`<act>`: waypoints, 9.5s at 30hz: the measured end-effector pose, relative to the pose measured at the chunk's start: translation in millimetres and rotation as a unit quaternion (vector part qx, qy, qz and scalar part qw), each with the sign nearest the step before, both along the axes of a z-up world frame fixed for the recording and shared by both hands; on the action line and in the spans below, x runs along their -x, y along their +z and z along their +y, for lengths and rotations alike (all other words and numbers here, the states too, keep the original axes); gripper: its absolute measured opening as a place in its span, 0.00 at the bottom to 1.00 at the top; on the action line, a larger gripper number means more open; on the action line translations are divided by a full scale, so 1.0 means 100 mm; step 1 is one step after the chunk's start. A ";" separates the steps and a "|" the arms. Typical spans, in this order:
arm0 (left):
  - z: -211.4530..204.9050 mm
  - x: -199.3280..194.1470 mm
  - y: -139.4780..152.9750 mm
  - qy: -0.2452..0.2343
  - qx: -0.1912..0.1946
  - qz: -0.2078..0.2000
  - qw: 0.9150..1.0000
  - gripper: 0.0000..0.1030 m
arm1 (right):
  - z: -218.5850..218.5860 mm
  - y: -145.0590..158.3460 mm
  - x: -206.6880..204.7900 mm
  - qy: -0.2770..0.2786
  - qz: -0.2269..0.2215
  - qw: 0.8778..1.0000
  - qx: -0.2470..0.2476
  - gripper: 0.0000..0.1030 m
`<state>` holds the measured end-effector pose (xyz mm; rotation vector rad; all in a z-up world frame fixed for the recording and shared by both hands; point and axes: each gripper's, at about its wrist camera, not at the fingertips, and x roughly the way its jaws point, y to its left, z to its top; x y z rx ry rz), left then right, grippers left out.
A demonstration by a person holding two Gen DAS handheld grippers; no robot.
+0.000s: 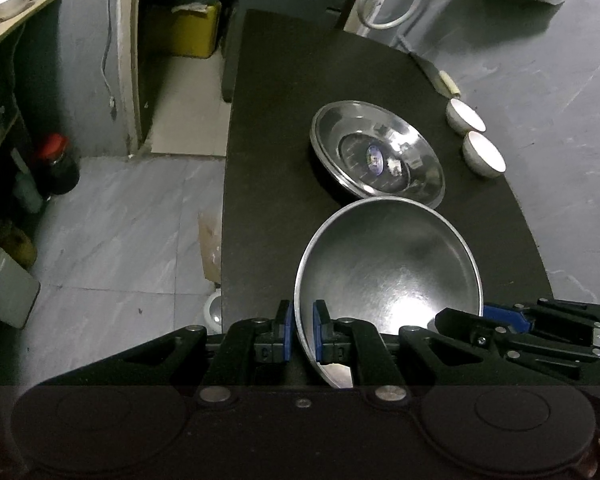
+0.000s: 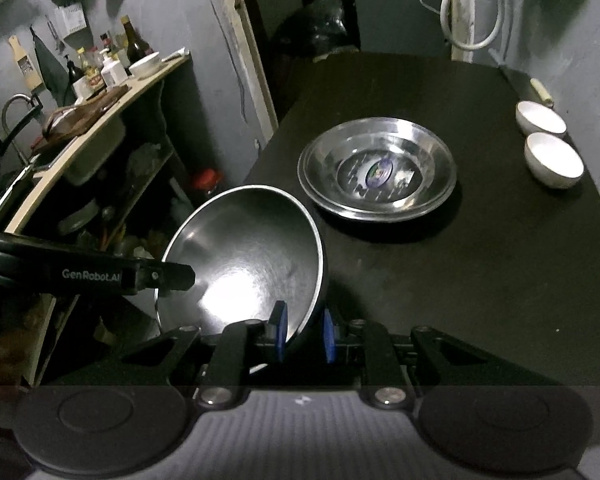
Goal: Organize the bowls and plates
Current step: 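Carry the steel bowl with both tools over the stacked steel plates, then lower the steel bowl onto the plate stack and open both tools, then move both tools to the nearer red-rimmed white bowl, then close both tools on the white bowl's rim, then lift the white bowl with both tools and carry it toward the steel stack, then lower the white bowl into the steel bowl and open both tools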
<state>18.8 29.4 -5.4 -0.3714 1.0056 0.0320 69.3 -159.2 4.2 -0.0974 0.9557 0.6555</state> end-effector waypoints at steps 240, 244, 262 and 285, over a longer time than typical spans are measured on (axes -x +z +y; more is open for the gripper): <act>-0.27 -0.17 0.29 -0.057 -0.053 -0.044 0.996 0.08 | 0.18 0.09 0.07 -0.080 -0.008 0.996 -0.031 0.17; -0.27 -0.19 0.27 -0.058 -0.054 -0.036 0.996 0.08 | 0.19 0.06 0.06 -0.079 0.000 0.997 -0.027 0.17; -0.26 -0.28 0.13 -0.055 -0.050 0.003 0.997 0.08 | 0.26 -0.06 -0.03 -0.067 0.026 0.997 -0.003 0.17; -0.27 -0.41 0.02 -0.056 -0.051 0.037 0.996 0.08 | 0.27 -0.15 -0.13 -0.060 0.043 0.997 0.010 0.17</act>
